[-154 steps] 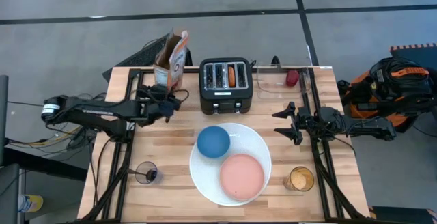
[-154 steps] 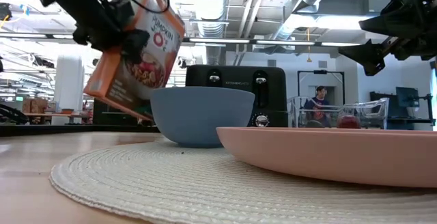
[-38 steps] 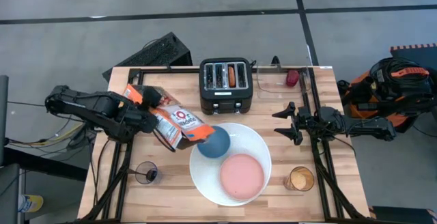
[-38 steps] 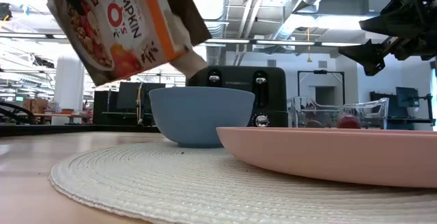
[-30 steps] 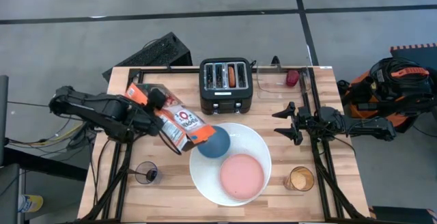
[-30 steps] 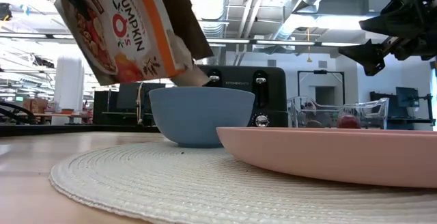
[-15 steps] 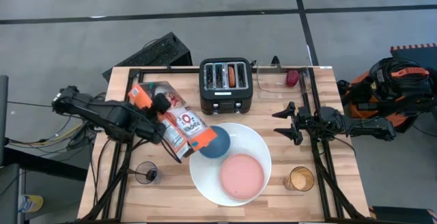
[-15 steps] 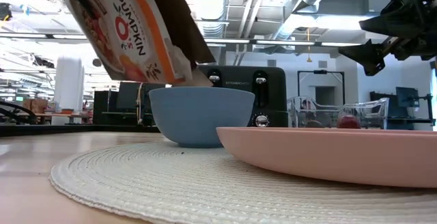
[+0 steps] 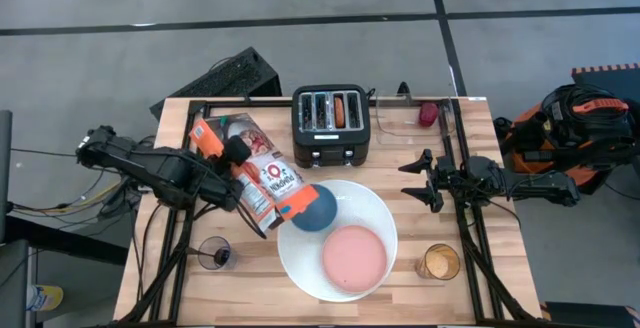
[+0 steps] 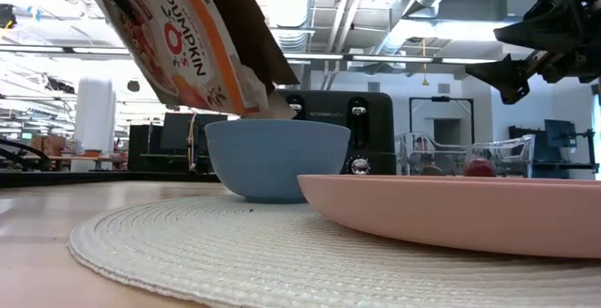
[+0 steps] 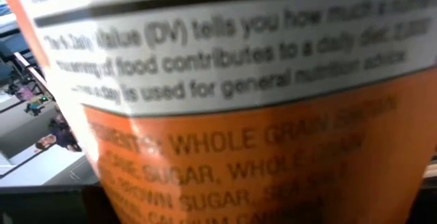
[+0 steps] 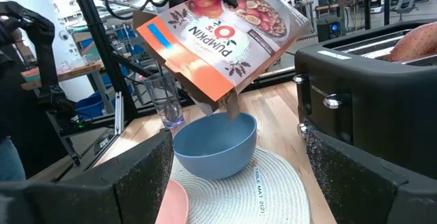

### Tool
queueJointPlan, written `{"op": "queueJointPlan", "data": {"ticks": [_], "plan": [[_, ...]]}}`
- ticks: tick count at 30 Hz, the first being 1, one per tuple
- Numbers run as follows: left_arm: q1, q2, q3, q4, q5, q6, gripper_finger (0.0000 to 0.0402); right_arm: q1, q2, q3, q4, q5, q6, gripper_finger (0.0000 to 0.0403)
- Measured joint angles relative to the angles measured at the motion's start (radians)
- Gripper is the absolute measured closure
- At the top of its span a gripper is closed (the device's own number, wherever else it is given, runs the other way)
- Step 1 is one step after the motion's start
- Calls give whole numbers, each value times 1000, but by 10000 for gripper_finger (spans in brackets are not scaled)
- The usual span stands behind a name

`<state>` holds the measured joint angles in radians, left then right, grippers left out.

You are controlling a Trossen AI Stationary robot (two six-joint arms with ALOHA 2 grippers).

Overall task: Arrange a breakfast setting
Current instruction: Pour the cereal into the blue bowl

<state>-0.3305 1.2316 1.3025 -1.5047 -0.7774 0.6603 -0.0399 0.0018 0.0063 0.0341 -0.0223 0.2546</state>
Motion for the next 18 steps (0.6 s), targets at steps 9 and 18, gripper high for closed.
{"op": "queueJointPlan", "data": {"ticks": [9,18], "plan": [[-5,0,0,7,-7,32,170,0,0,0,0,0,0,47],[-27,0,0,11,-39,51,170,0,0,0,0,0,0,47]]}}
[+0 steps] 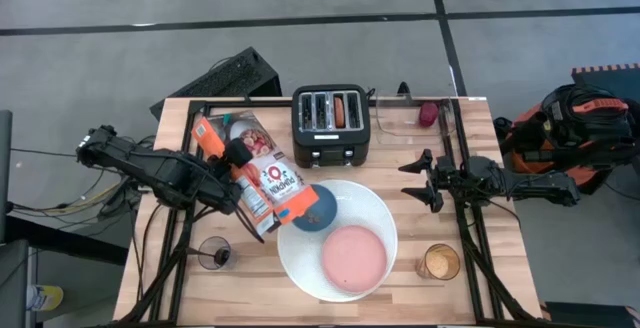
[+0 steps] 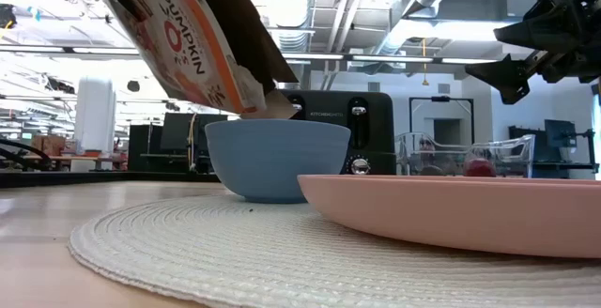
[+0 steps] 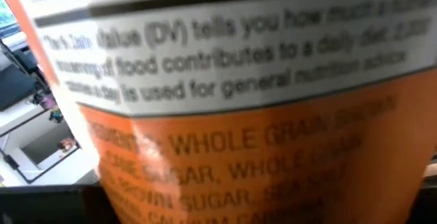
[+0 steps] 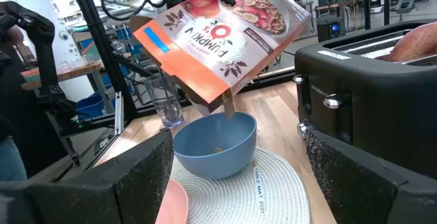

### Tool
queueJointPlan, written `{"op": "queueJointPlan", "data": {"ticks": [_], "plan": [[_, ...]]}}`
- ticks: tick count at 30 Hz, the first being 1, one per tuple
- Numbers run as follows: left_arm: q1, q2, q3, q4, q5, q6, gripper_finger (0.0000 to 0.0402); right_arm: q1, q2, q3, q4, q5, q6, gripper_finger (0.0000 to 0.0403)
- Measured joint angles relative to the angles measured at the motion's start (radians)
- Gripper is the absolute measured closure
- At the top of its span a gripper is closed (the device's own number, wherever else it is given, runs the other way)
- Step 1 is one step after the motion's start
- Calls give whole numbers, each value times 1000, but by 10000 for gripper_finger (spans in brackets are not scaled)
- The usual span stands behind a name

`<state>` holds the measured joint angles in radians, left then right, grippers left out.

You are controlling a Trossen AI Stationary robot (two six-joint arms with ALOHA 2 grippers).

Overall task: Arrange a breakfast setting
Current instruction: Pour the cereal into the blue bowl

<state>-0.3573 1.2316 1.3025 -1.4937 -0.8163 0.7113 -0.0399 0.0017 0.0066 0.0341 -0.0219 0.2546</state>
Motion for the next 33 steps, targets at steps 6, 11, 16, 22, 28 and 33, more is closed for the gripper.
{"op": "queueJointPlan", "data": {"ticks": [6,11,16,22,28,33], "plan": [[0,0,0,6,-19,5,170,0,0,0,0,0,0,47],[-16,0,0,33,-26,27,170,0,0,0,0,0,0,47],[-51,-1,0,44,-35,29,170,0,0,0,0,0,0,47],[-69,-1,0,45,-101,62,170,0,0,0,0,0,0,47],[-79,19,-1,57,-105,70,170,0,0,0,0,0,0,47],[-83,47,-1,54,-121,90,170,0,0,0,0,0,0,47]]}}
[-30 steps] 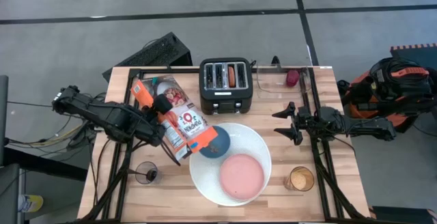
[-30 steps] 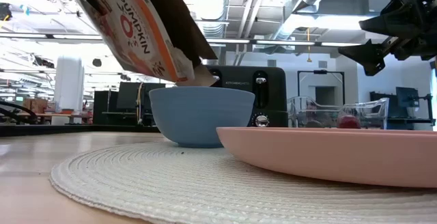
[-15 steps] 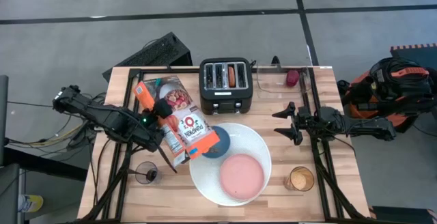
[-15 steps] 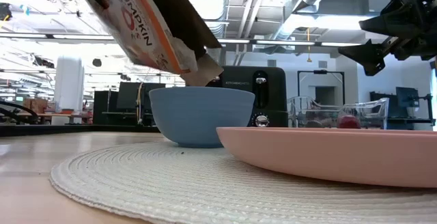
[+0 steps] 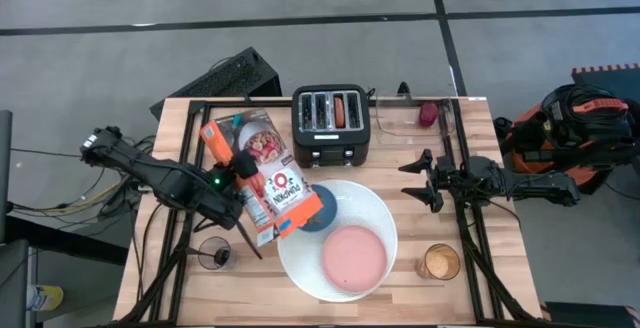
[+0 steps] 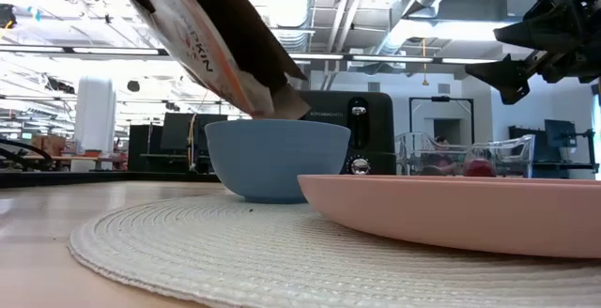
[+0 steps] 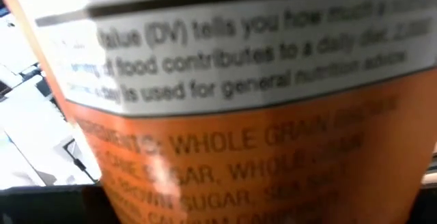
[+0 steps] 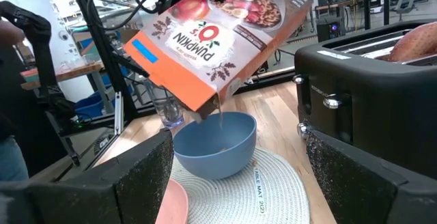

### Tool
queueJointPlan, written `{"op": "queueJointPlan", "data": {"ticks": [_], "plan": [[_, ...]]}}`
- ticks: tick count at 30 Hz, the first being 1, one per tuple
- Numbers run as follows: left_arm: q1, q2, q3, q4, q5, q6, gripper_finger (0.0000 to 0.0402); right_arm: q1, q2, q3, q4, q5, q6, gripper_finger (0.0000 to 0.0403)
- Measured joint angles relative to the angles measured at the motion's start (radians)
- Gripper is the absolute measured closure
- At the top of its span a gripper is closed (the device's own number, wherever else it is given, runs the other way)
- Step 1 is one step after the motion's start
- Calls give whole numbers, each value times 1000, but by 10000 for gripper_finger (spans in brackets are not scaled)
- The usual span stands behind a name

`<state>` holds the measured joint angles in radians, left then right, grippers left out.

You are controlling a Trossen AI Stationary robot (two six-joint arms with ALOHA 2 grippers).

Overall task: Arrange a breakfast setting
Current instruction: Pour the cereal into the blue bowl

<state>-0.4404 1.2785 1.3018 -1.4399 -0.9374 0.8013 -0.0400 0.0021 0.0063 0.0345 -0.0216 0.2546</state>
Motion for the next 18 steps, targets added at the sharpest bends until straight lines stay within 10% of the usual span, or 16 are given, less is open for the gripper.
{"op": "queueJointPlan", "data": {"ticks": [18], "plan": [[-14,-1,0,7,-22,15,170,0,0,0,0,-1,0,47]]}}
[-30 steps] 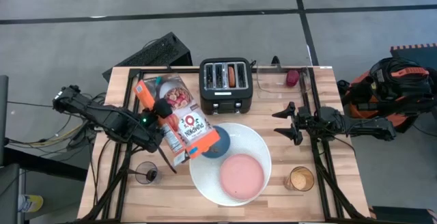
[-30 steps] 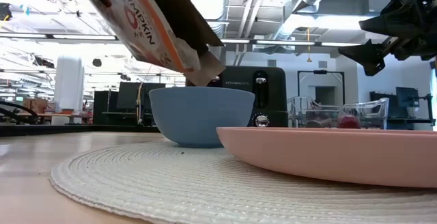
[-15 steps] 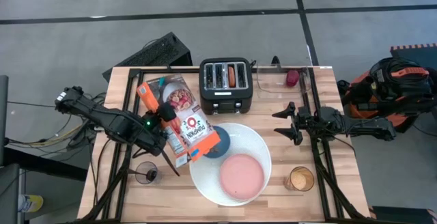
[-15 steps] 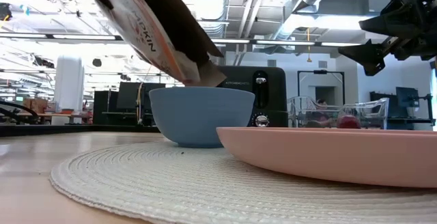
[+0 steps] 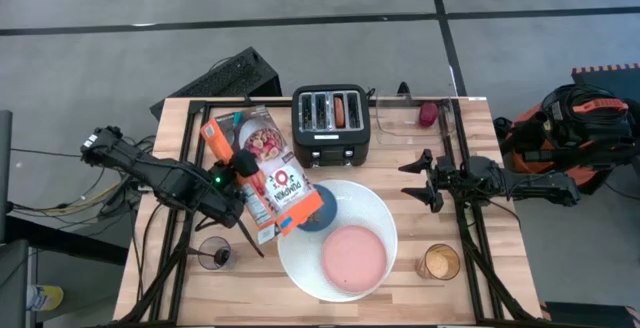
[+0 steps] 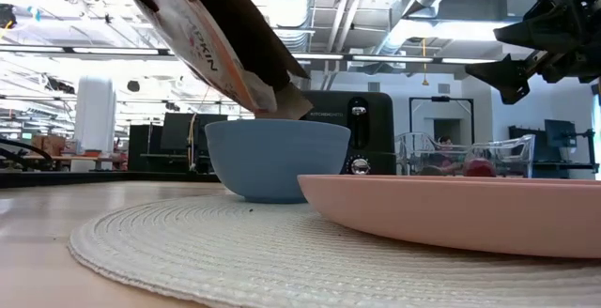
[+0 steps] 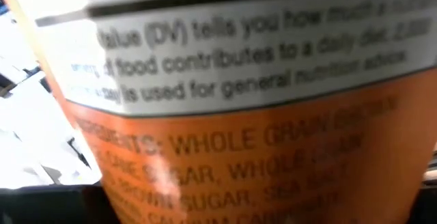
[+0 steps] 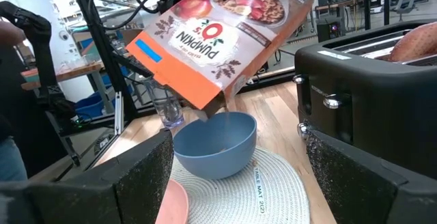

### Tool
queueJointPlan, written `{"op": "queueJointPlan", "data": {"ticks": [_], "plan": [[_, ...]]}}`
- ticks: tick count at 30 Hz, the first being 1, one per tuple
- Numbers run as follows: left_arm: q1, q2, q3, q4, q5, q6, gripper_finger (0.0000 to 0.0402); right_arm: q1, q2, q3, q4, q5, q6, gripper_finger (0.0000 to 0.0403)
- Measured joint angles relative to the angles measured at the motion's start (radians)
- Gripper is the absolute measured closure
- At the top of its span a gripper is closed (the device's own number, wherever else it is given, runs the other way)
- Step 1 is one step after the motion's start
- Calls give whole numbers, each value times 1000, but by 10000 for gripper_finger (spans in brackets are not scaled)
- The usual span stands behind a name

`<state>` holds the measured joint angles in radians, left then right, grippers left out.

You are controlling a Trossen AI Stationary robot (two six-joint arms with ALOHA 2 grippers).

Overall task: Arrange a breakfast setting
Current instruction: Pour the cereal into the blue bowl

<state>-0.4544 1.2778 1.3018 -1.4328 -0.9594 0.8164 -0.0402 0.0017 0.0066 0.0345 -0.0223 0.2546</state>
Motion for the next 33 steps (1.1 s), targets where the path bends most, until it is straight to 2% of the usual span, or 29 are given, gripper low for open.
{"op": "queueJointPlan", "data": {"ticks": [5,9,33], "plan": [[-3,0,0,-3,0,1,170,0,0,0,0,0,0,47],[-16,0,0,-13,-39,-6,170,0,0,0,0,0,0,47],[5,0,0,-6,-26,-4,170,0,0,0,0,0,0,47]]}}
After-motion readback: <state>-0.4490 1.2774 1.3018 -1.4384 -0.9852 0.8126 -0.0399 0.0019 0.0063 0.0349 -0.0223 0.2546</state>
